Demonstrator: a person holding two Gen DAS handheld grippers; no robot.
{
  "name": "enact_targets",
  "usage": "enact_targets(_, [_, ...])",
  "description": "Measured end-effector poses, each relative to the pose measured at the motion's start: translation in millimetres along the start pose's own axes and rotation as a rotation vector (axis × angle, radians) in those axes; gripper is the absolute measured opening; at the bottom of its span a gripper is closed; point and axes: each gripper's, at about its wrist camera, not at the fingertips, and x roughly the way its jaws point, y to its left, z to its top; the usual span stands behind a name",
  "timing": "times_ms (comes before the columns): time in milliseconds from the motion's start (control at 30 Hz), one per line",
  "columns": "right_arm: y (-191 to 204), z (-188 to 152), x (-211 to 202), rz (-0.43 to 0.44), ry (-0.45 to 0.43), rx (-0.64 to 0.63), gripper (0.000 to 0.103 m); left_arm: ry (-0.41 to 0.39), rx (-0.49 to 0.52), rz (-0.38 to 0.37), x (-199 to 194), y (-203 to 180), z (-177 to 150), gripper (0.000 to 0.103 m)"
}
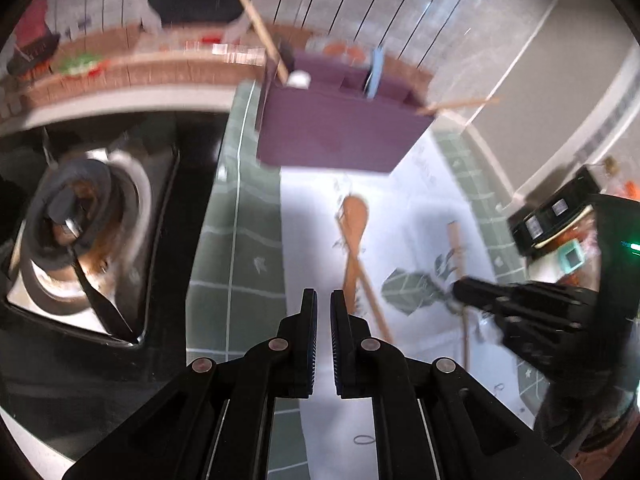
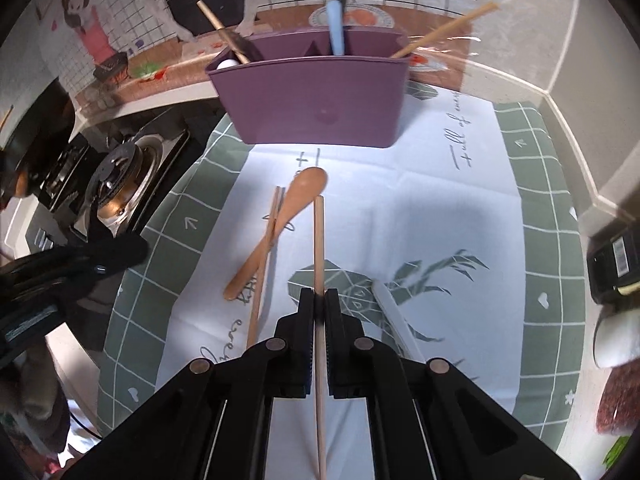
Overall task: Organize utensils
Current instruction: 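Lift both held chopsticks up toward the purple caddy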
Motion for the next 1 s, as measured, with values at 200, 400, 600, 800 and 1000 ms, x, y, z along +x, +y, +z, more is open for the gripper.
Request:
enact_targets(200, [-9,-3,-2,0.021,-0.011,0.015,0.004,0.162,-0.091,-0.026,35,6,16,0.014])
enact_targets(400, [-15,-1,-2,0.033,-0.010,0.007,0.004,0.265,-0.136,0.052,83,-16,46,0.025])
enact_targets(600, [-16,0,-3,0.047,-0.018,-0.015,0.005,0.293,-0.154,0.156,111,-28,64,0.025])
enact_targets(800, [-19,1,-3,0.060,-0.020,-0.021,0.005,0.234,-0.041,0.203,117,-47,56,0.023])
enact_targets(1000, [-17,3,-7,0.080,-0.031,-0.030,0.005,0.129,0.001,0.150,97,-38,28,0.009])
